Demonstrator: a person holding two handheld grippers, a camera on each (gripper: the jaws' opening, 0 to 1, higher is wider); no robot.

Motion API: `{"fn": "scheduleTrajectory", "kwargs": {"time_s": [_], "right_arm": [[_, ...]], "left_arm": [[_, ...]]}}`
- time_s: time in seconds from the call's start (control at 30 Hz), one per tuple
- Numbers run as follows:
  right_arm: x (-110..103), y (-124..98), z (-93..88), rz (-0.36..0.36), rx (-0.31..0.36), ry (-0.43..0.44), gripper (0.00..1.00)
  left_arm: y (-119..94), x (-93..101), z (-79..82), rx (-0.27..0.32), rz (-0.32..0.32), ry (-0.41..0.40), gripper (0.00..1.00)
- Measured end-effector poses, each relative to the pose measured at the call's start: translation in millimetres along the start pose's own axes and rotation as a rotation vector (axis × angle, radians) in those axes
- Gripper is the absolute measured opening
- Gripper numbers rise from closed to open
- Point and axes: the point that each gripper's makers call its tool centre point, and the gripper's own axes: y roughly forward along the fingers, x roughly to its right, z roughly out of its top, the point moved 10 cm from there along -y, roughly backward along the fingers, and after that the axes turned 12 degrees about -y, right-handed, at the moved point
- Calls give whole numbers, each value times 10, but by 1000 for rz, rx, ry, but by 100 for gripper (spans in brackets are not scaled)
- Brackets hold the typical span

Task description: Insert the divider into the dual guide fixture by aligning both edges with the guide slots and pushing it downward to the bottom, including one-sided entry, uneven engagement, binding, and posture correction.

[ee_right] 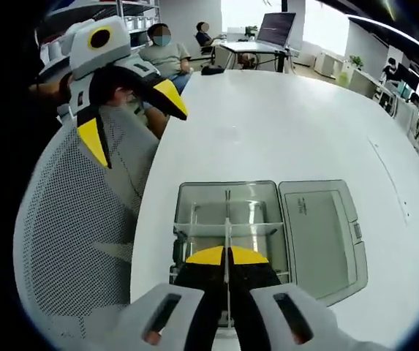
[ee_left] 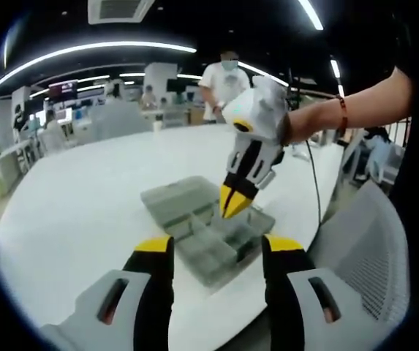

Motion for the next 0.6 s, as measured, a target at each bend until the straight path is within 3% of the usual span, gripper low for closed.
{"fn": "scheduleTrajectory", "kwargs": {"time_s": [0.6], "right_arm": [[-16, 184, 38, 6, -148, 17, 0]], "left_arm": [[29, -17, -4, -13, -17, 10, 48]]}}
